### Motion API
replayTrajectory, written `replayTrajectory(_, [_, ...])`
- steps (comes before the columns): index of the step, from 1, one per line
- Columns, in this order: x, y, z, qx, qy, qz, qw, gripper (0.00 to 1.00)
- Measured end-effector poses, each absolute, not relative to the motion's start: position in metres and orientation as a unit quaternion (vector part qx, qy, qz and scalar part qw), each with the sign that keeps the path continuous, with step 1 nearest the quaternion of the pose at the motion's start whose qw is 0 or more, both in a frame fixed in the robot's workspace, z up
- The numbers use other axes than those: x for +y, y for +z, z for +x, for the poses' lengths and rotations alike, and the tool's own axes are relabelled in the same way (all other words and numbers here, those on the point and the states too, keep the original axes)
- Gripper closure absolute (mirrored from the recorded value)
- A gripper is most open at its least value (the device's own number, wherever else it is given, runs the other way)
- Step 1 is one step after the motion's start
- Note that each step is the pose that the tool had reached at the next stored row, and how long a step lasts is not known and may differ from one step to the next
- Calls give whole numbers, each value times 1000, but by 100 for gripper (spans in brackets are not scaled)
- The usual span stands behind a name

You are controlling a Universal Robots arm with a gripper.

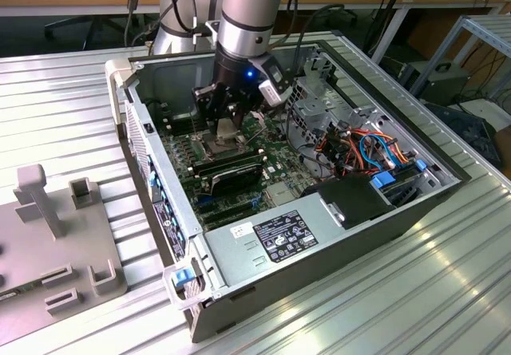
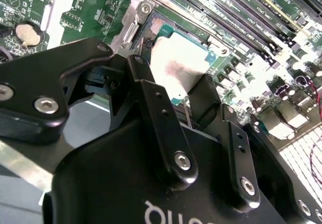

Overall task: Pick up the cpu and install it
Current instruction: 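Pick up the cpu and move it towards the insertion slot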

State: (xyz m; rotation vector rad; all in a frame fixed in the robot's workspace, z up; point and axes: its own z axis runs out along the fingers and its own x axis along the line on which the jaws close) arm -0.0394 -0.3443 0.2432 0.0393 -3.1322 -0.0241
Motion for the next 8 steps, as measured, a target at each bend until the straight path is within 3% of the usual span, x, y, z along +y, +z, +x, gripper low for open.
replayTrajectory(8, [-344,255,-39,-1000,-8,13,4,45])
